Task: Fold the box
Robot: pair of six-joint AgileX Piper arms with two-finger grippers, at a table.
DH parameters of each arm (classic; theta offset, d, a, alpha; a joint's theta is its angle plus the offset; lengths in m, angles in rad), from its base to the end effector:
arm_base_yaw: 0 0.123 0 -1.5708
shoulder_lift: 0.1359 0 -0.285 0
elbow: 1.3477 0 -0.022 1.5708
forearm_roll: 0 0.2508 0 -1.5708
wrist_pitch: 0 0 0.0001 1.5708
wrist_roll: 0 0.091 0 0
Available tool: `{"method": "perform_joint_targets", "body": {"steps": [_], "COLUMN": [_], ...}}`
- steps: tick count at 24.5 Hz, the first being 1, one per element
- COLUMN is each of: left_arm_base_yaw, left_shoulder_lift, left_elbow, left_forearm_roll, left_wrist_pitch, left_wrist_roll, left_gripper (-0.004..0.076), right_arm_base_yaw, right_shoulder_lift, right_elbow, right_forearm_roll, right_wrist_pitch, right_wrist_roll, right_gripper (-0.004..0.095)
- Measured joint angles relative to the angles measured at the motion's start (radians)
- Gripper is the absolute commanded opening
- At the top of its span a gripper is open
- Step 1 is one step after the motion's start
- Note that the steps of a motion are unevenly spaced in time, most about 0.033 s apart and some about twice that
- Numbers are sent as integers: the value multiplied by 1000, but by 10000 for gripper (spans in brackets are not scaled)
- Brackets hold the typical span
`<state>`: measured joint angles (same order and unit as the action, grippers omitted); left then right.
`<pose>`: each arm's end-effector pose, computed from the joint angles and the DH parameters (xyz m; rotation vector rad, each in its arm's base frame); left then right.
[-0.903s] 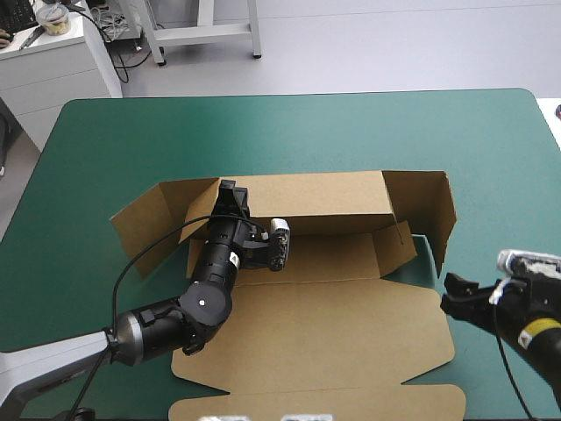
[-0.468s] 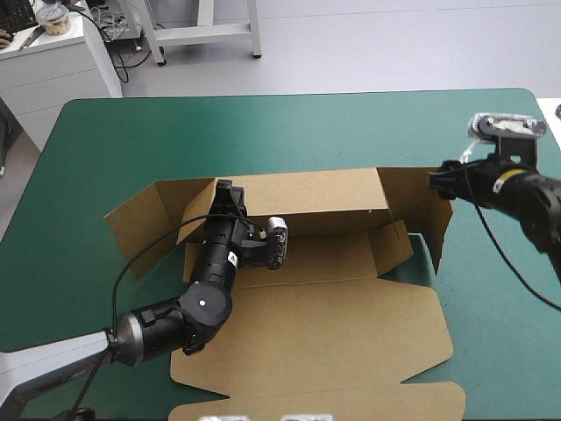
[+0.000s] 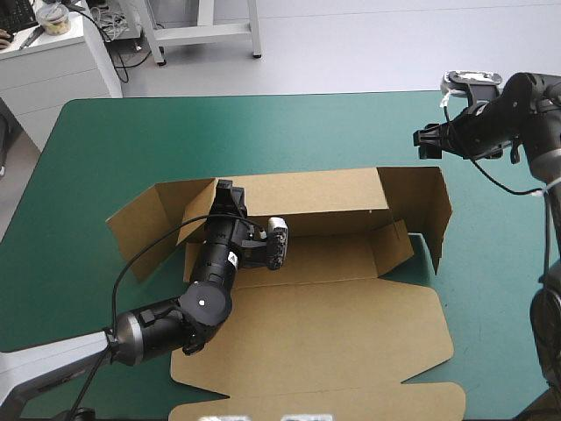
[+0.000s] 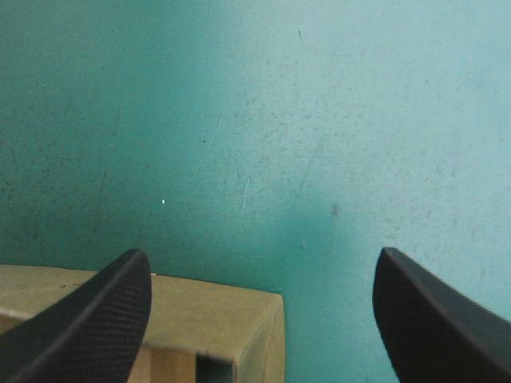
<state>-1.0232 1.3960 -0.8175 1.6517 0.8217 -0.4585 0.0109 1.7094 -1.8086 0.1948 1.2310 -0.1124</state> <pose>0.2013 -0.2023 0.2844 1.4658 1.2917 0.9384 0.3647 0.0206 0.3883 -0.1400 2.5948 0.2263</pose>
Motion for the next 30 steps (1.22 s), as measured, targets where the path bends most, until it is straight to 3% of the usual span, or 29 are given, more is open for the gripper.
{"method": "perform_joint_targets", "body": {"steps": [12,23,30], "left_arm_base_yaw": [0,0,0], "left_shoulder_lift": [0,0,0], "left_elbow": [0,0,0], "left_forearm_roll": [3,15,19], "left_wrist_pitch": [-6,-19,-22], "left_wrist_roll": [1,0,-4], "left_gripper": [-10,-10,-10], "right_arm_base_yaw": [-3,-58,-59], "right_shoulder_lift": [97,-80,-200], "right_elbow": [10,244,559], "right_forearm_roll": [3,45,146], "right_wrist_pitch": [8,-6,-166], "right_wrist_roll": [-39,-79,-142], "right_gripper": [714,714,714]}}
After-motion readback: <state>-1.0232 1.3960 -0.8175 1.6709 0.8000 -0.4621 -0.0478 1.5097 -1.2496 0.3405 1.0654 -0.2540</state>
